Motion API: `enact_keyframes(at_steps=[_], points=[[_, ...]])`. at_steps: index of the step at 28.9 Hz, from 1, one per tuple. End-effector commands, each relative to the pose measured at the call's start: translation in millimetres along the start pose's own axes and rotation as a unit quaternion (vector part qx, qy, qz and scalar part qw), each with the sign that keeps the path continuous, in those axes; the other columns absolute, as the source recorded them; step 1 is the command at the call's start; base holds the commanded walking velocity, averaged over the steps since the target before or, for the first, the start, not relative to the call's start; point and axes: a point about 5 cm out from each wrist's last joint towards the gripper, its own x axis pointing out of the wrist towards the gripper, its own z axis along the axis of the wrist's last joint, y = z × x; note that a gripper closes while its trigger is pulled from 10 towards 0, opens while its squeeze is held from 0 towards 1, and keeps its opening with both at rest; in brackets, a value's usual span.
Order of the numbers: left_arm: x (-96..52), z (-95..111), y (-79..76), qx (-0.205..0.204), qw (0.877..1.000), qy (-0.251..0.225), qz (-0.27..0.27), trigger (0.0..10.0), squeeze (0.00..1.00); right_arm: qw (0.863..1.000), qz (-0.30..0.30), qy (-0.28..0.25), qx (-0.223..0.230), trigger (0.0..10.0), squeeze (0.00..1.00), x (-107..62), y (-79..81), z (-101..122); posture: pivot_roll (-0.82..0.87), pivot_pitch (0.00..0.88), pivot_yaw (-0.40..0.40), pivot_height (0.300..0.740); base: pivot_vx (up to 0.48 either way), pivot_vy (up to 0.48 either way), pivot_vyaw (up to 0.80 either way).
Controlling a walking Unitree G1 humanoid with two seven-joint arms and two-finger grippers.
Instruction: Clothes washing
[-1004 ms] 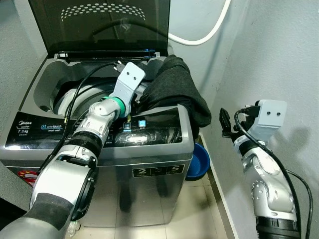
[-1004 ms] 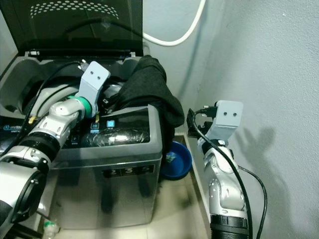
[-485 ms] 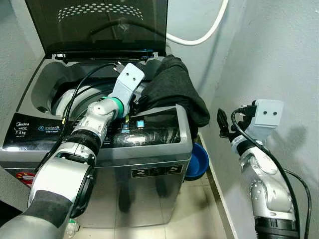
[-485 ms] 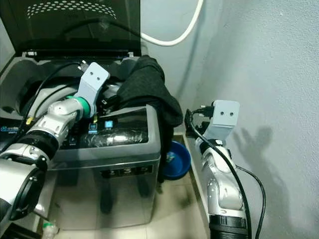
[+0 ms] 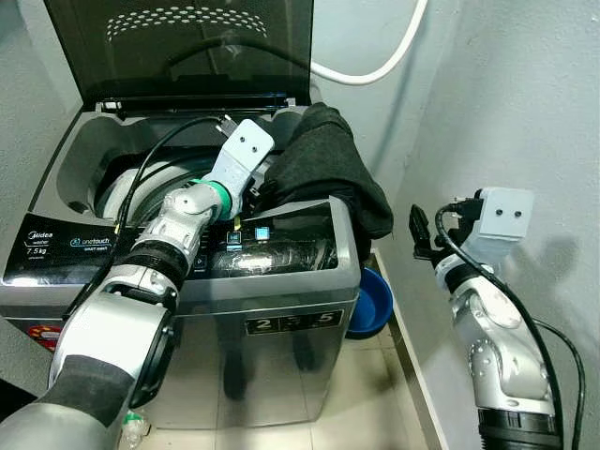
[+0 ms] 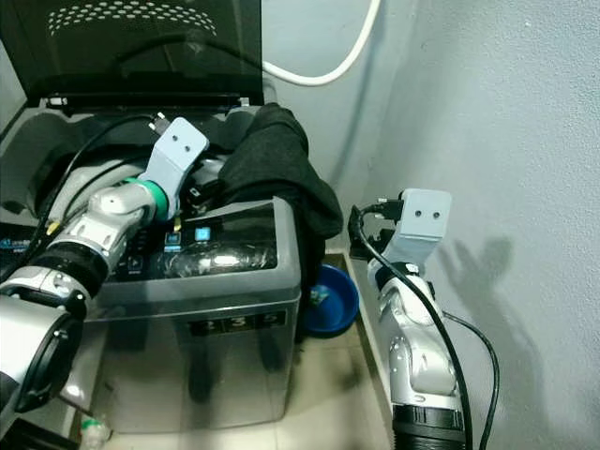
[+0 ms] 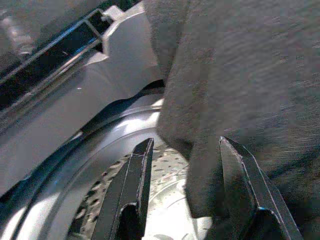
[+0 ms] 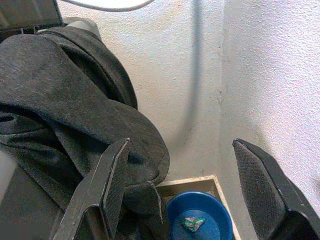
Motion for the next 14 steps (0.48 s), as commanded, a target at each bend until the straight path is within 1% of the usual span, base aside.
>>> enact_keyframes(at_steps=[1,2,4,5,6,7,8,9,10,11,12,14], points=[[-11.2,-25,10.9,0.035,0.998,0.057,0.005,0.0,0.0,1.0,-0.004,0.006,0.006,10.0,0.0,-2.1,0.7,-3,0.05,0.117,0.085,0.74,0.0,0.0,0.0],[-14.0,-28,14.3,0.055,0.996,0.067,0.0,0.0,0.0,1.0,-0.005,0.006,0.007,10.0,0.0,-2.3,0.9,-3,0.05,0.117,0.085,0.74,0.0,0.0,0.0],[-14.0,-28,14.3,0.055,0.996,0.067,0.0,0.0,0.0,1.0,-0.005,0.006,0.007,10.0,0.0,-2.3,0.9,-3,0.05,0.117,0.085,0.74,0.0,0.0,0.0],[-17.2,-30,19.2,0.071,0.995,0.075,-0.001,0.0,0.0,1.0,-0.005,0.005,0.009,10.0,0.0,-2.4,1.0,-3,0.05,0.118,0.086,0.74,0.0,0.0,0.0],[-22.3,-30,30.7,0.087,0.993,0.082,0.015,0.0,0.0,1.0,-0.006,0.005,0.01,10.0,0.0,-2.5,0.8,-3,0.05,0.118,0.085,0.74,0.0,0.0,0.0],[-22.3,-30,30.7,0.087,0.993,0.082,0.015,0.0,0.0,1.0,-0.006,0.005,0.01,10.0,0.0,-2.5,0.8,-3,0.05,0.118,0.085,0.74,0.0,0.0,0.0],[-29.7,-29,47.5,0.098,0.99,0.089,0.047,0.0,0.0,1.0,-0.007,0.005,0.011,10.0,0.0,-2.6,0.9,-3,0.06,0.118,0.086,0.74,0.0,0.0,0.0],[-35.3,-28,59.1,0.104,0.988,0.094,0.07,0.0,0.0,1.0,-0.007,0.004,0.011,10.0,0.0,-2.7,1.0,-3,0.06,0.118,0.086,0.74,0.0,0.0,0.0],[-44.7,-29,74.1,0.113,0.984,0.11,0.088,0.0,0.0,1.0,-0.006,0.004,0.012,10.0,0.0,-2.3,1.2,-4,0.06,0.12,0.085,0.74,0.0,0.0,0.0],[-50.7,-30,82.5,0.118,0.981,0.121,0.096,0.0,0.0,1.0,-0.006,0.004,0.013,10.0,0.0,-2.0,1.4,-4,0.06,0.12,0.085,0.74,0.0,0.0,0.0],[-50.7,-30,82.5,0.118,0.981,0.121,0.096,0.0,0.0,1.0,-0.006,0.004,0.013,10.0,0.0,-2.0,1.4,-4,0.06,0.12,0.085,0.74,0.0,0.0,0.0],[-63.8,-43,92.0,0.132,0.974,0.167,0.076,0.0,0.0,1.0,-0.005,0.005,0.015,10.0,0.0,-1.4,2.5,-4,0.06,0.12,0.08,0.74,0.0,0.0,0.0]])
